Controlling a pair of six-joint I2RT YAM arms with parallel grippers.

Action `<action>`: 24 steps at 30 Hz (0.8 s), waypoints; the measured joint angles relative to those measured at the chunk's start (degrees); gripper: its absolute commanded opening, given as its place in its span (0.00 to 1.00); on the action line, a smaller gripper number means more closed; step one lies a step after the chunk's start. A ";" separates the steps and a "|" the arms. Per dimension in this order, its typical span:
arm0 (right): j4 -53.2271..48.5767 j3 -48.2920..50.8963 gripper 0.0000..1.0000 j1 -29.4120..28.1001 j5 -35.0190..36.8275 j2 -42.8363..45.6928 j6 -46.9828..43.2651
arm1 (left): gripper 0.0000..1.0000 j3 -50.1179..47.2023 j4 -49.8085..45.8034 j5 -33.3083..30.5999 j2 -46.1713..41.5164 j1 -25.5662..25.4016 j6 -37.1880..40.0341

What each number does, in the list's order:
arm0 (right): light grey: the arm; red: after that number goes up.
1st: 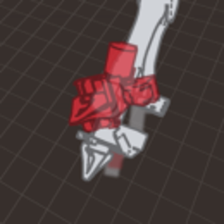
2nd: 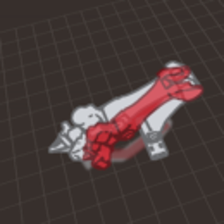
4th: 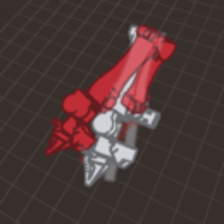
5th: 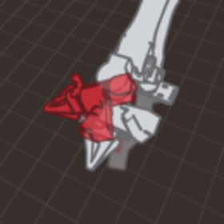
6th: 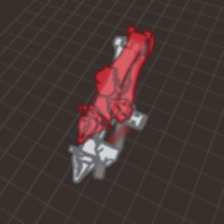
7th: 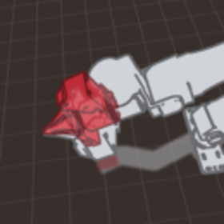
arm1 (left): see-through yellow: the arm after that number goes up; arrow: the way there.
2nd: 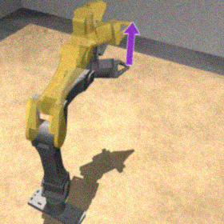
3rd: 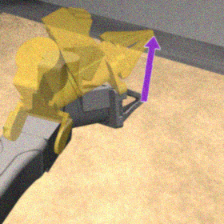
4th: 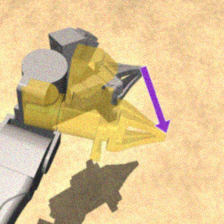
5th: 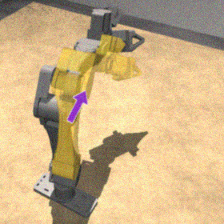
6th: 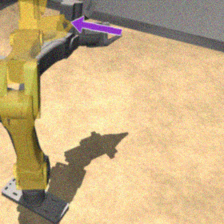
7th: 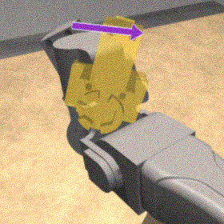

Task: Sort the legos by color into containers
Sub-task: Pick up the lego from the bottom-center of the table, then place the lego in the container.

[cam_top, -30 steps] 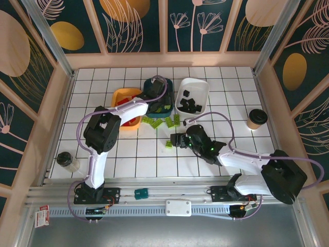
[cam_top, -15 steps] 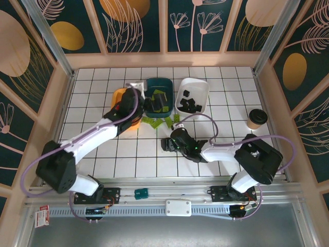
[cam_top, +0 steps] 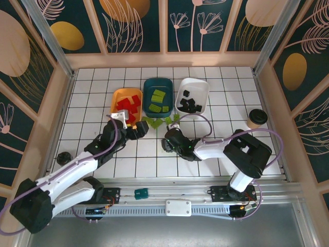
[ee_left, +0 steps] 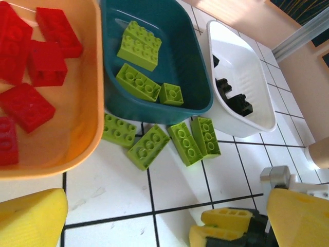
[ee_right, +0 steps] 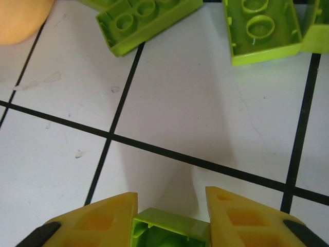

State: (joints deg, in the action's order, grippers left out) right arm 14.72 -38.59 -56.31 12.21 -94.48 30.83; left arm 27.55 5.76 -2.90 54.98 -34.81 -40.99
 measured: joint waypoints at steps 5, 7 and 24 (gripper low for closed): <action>-2.21 -3.91 0.28 1.68 -0.81 2.97 -3.98 | 0.99 -4.00 -1.07 -1.07 -4.83 -0.02 -0.72; -2.54 -8.13 0.28 4.26 -2.16 3.58 -5.99 | 0.99 -5.51 -1.64 -1.33 -5.77 -0.02 -1.22; -7.65 -44.22 0.54 18.69 -8.39 -22.56 -14.36 | 0.99 -10.05 -4.61 -2.14 -11.13 -0.02 -4.76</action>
State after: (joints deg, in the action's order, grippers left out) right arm 7.07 -82.81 -37.63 3.81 -117.03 16.47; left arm 17.50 1.15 -5.04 43.86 -34.83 -45.76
